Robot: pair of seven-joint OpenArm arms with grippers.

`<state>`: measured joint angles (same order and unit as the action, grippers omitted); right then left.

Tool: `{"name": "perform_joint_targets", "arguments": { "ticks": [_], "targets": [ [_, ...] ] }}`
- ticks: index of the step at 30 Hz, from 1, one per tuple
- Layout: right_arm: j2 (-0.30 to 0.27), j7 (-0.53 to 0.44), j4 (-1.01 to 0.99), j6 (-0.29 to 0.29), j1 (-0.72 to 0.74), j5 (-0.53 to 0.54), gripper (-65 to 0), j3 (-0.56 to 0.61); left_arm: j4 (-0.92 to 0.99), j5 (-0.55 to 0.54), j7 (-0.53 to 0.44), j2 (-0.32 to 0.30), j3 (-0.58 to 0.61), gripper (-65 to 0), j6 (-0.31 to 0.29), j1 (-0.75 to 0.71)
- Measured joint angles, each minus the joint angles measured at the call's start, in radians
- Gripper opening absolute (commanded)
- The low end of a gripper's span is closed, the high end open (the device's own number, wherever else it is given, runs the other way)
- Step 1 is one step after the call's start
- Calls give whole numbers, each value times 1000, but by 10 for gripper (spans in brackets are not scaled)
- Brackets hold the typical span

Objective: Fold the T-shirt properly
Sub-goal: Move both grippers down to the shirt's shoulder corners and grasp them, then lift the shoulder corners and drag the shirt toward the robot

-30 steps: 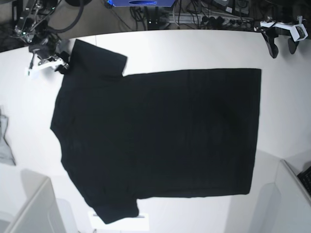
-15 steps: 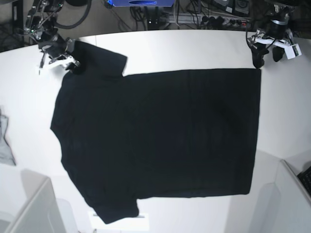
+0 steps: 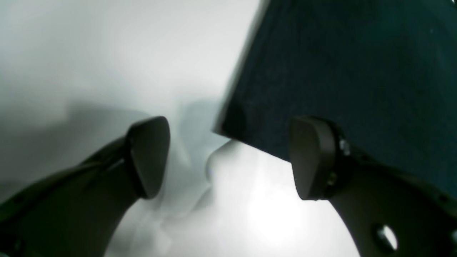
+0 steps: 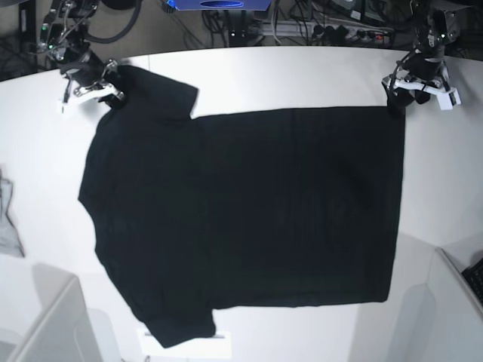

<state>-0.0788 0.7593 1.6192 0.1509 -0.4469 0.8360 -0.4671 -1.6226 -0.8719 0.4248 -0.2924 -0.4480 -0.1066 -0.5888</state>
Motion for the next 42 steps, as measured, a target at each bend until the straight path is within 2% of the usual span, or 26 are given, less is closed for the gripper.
{"name": "perform_joint_targets", "arguments": {
  "ticks": [4,12,15,19,22,27,30,35,42],
  "targets": [
    [0,-4,-3,0,0,3,-650,0,37,0,23,3,-1,-148,0,61],
    [0,-3,-3,0,0,3,-650,0,57,-2,138,32,1,-160,-14,158],
    [0,-3,-3,0,0,3,-650,0,70,-7,141,51,-10,-262,-15,171],
    [0,-3,-3,0,0,3,-650,0,105,-20,141,50,-6,-461,-25,177],
    [0,-3,-3,0,0,3,-650,0,104,-16,154,50,1,-650,-23,175],
    [0,-3,-2,0,-1,3,-650,-2,77,-9,177,51,5,-650,-20,166],
    [0,-9,19,0,-21,2,-650,-2,26,49,196,29,8,-650,-13,123],
    [2,15,90,-1,-94,-26,-650,-2,-64,147,197,35,-1,-650,0,55],
    [3,30,157,-12,-176,-45,-650,-2,-146,165,197,37,0,-650,-2,-55]
  ]
}}
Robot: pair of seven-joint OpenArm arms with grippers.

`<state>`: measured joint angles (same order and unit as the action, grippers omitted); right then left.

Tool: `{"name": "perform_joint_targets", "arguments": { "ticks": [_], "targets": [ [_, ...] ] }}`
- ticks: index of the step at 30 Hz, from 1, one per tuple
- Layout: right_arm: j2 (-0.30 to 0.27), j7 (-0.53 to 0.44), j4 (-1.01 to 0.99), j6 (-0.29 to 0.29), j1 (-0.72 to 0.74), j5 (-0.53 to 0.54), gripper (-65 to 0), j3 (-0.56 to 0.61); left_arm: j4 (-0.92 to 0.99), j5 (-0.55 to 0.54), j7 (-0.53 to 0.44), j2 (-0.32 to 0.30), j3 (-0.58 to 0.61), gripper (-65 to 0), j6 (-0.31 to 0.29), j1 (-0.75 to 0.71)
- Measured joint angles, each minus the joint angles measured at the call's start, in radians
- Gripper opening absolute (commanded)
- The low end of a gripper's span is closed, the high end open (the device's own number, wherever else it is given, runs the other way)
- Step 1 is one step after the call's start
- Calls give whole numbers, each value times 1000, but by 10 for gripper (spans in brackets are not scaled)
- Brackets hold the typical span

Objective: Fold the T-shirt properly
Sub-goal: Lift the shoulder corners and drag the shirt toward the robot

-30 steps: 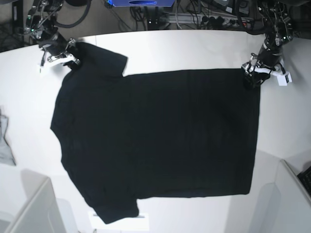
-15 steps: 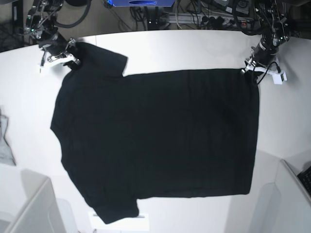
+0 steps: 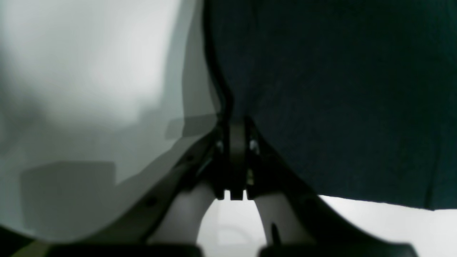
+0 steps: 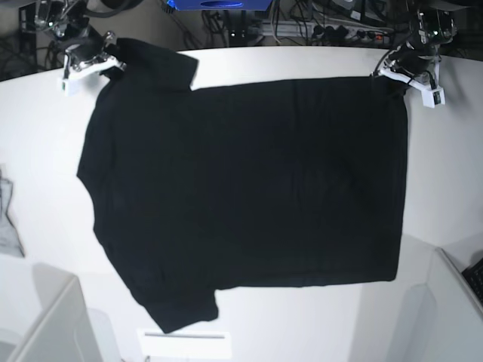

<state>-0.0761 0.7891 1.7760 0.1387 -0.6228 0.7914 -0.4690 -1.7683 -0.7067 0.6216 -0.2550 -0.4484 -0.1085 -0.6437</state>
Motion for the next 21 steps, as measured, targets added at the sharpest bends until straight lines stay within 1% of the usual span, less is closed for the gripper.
{"name": "perform_joint_targets", "arguments": {
  "ticks": [3,7,11,15,17,19,20,21],
  "targets": [
    [3,10,47,-11,-35,-14,-650,0,-36,2,0,0,0,-650,0,-40],
    [9,12,113,-10,-48,-8,-650,0,-95,0,0,-1,0,-650,0,-89],
    [8,15,134,-10,-48,-10,-650,0,-130,2,0,-1,-1,-650,0,-98],
    [7,24,171,-11,-25,-10,-650,0,-150,2,2,0,-1,-650,0,-84],
    [2,23,176,-11,2,-6,-650,0,-152,0,22,-1,-1,-650,0,-52],
    [-3,27,177,-11,22,-10,-650,0,-152,0,18,-1,-1,-650,3,-11],
    [-3,42,177,-19,32,-10,-650,0,-155,-2,25,-3,-1,-650,2,4],
    [-2,74,180,-43,45,-11,-650,0,-159,-2,49,-3,-2,-650,3,16]
  ]
}}
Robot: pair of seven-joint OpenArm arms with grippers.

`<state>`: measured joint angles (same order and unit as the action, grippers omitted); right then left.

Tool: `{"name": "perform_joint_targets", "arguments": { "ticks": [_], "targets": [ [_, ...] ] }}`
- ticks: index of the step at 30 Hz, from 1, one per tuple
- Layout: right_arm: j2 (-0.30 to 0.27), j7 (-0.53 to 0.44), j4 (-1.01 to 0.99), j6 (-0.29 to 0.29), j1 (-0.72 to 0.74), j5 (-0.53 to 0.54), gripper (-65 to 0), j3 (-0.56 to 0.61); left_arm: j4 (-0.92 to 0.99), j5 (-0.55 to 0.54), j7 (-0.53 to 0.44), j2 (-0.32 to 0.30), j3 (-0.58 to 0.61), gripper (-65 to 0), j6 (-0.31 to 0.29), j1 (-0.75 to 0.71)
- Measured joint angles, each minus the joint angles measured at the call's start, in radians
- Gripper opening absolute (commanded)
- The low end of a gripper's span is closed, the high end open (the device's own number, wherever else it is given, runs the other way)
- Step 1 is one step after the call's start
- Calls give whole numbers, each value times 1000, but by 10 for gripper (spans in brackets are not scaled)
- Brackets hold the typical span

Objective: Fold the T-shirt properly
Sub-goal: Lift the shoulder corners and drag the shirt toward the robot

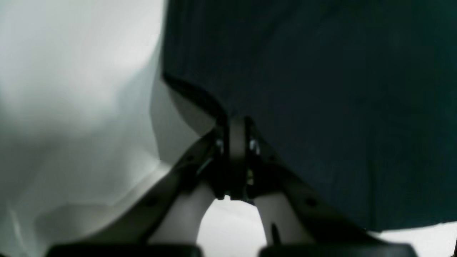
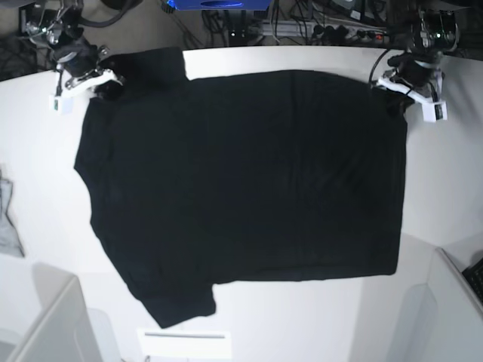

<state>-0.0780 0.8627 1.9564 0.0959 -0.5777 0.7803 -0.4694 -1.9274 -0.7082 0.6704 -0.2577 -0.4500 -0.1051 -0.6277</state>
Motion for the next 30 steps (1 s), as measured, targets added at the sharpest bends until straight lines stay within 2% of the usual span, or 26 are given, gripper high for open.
{"name": "perform_joint_targets", "arguments": {
  "ticks": [3,11,12,16,21,25,27,30],
  "targets": [
    [4,60,7,-10,55,1,-650,-40,5,4,80,5,0,-650,0,45],
    [-15,224,7,-20,230,4,-650,-121,9,4,179,5,0,-650,1,170],
    [-21,239,6,-20,246,1,-650,-126,10,2,189,5,0,-650,19,182],
    [-21,264,2,-21,303,-3,-650,-128,23,3,196,5,0,-650,72,225],
    [-21,295,-79,-21,390,-6,-650,-123,26,3,194,2,0,-650,76,259],
    [-23,301,-168,-20,461,-1,-650,-122,78,5,195,2,0,-650,113,282],
    [-39,302,-211,-21,488,-1,-650,-119,121,7,194,2,0,-650,116,303],
    [-66,289,-265,-21,525,-20,-650,-55,148,4,194,2,0,-650,116,324]
  ]
}}
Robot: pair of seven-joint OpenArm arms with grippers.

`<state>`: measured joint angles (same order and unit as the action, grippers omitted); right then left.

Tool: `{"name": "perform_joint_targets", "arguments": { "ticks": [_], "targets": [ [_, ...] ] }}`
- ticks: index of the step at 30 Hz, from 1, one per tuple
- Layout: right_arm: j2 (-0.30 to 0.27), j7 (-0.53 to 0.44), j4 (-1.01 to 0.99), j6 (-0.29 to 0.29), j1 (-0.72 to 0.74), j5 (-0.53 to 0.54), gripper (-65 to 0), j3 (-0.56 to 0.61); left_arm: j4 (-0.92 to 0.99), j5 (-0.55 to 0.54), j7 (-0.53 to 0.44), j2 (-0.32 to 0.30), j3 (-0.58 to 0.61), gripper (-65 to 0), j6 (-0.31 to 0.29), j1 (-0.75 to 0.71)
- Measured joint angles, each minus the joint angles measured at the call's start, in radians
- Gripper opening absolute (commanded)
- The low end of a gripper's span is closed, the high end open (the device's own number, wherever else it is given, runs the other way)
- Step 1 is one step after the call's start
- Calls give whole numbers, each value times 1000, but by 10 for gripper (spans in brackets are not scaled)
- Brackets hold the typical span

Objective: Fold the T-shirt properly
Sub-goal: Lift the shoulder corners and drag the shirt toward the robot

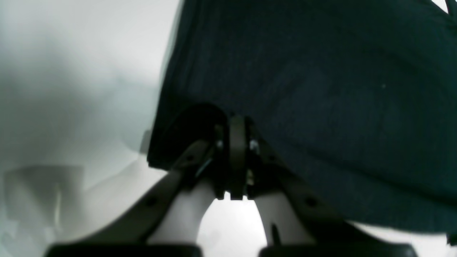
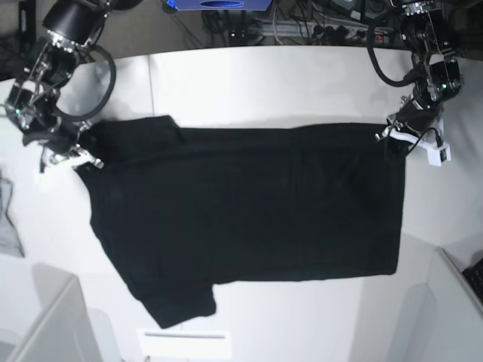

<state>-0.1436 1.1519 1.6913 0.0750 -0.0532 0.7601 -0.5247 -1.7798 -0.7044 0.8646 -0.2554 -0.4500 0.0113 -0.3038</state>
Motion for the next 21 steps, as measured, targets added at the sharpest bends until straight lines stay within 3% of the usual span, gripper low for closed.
{"name": "perform_joint_targets", "arguments": {
  "ticks": [8,17,21],
  "targets": [
    [-2,-37,-123,0,138,-183,-650,93,3,-1,0,-2,0,-650,3,43],
    [-7,-39,-252,1,256,-188,-650,130,50,0,0,-2,0,-650,5,88],
    [-5,-85,-329,3,288,-188,-650,130,80,1,4,-2,0,-650,5,110]
  ]
}}
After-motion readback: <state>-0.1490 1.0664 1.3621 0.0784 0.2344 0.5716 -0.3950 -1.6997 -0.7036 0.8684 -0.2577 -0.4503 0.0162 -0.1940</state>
